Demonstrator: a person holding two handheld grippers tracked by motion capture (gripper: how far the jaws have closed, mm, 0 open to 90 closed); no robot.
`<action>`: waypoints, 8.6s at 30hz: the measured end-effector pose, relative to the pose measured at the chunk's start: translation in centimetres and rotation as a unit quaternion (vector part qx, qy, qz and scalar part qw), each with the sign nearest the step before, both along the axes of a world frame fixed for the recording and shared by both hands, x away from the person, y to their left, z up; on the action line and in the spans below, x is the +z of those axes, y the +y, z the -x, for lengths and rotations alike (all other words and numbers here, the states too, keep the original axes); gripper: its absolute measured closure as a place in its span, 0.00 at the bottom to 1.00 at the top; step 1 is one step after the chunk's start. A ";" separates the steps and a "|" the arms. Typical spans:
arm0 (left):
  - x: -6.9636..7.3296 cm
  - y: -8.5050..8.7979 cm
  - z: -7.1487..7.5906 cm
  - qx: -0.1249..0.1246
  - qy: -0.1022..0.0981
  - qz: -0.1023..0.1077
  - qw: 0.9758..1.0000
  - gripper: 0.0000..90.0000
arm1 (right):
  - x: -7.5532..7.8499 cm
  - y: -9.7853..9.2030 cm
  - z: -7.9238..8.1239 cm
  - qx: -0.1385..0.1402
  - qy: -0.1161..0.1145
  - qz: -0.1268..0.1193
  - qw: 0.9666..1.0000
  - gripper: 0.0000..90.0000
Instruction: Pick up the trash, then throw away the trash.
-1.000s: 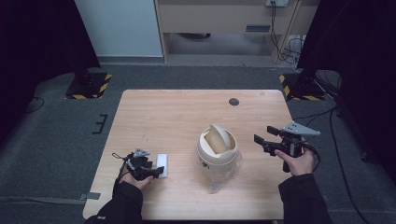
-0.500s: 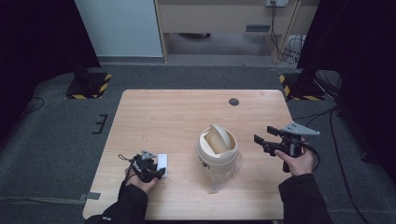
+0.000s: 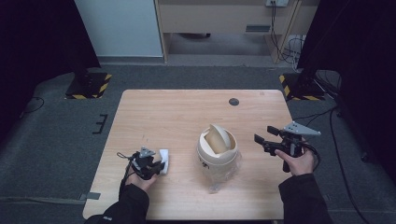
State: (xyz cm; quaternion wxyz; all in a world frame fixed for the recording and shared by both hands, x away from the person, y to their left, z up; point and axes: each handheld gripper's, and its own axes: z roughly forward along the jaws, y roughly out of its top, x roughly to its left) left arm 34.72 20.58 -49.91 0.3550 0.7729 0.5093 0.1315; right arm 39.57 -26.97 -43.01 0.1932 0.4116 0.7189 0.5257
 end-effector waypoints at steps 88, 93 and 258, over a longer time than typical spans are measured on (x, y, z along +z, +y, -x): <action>14.3 -8.4 3.7 -0.161 -0.374 0.113 0.906 0.90 | 10.4 6.6 1.5 0.110 -0.108 -0.115 0.981 0.42; 14.2 -10.0 3.7 -0.181 -0.370 0.109 0.904 0.90 | 10.6 7.4 1.5 0.128 -0.103 -0.125 0.978 0.45; -1.1 3.6 -0.9 0.013 -0.046 -0.034 0.998 0.23 | -2.2 2.2 -0.7 -0.059 0.043 -0.028 0.997 0.35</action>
